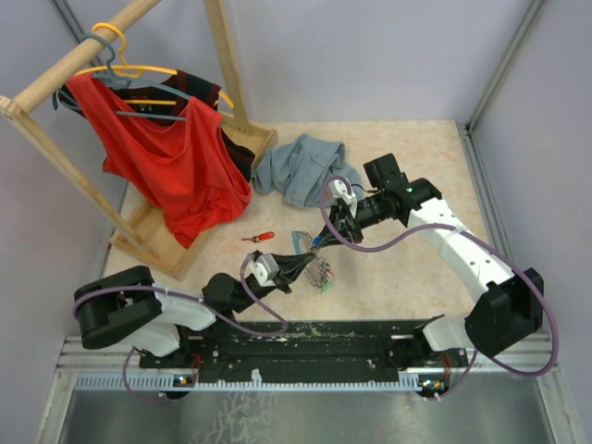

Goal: Remove the keys from the keyring

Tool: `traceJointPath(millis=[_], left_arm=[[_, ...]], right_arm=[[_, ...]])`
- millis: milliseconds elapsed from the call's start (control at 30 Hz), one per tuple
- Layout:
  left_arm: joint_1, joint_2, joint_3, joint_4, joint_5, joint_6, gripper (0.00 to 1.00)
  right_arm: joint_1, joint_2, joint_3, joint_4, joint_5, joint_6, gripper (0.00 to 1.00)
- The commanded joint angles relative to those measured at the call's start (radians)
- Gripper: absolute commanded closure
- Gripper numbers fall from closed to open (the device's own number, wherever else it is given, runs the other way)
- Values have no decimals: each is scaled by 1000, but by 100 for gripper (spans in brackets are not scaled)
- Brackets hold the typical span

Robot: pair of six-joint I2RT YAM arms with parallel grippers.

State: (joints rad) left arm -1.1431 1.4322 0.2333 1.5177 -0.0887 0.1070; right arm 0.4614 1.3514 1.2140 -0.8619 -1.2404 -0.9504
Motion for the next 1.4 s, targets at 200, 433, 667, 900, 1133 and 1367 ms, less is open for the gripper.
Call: traceJointPath(millis=[200, 433, 667, 900, 1133, 1367], left_arm=[[4, -171, 85, -173, -51, -3, 100], [27, -257, 163, -495, -10, -33, 100], [59, -279, 188, -593, 28, -73, 100], [87, -268, 220, -643, 91, -108, 100], [144, -281, 215, -646, 188, -171, 100], [189, -329, 159, -598, 240, -199, 100]], right_arm=[[-7, -21, 60, 14, -50, -18, 100], [-6, -33, 97, 3, -97, 12, 100], [-6, -37, 94, 23, -83, 38, 100], [20, -23, 54, 126, -84, 134, 100], [72, 11, 37, 153, -59, 158, 100], [65, 7, 50, 142, -33, 155, 100]])
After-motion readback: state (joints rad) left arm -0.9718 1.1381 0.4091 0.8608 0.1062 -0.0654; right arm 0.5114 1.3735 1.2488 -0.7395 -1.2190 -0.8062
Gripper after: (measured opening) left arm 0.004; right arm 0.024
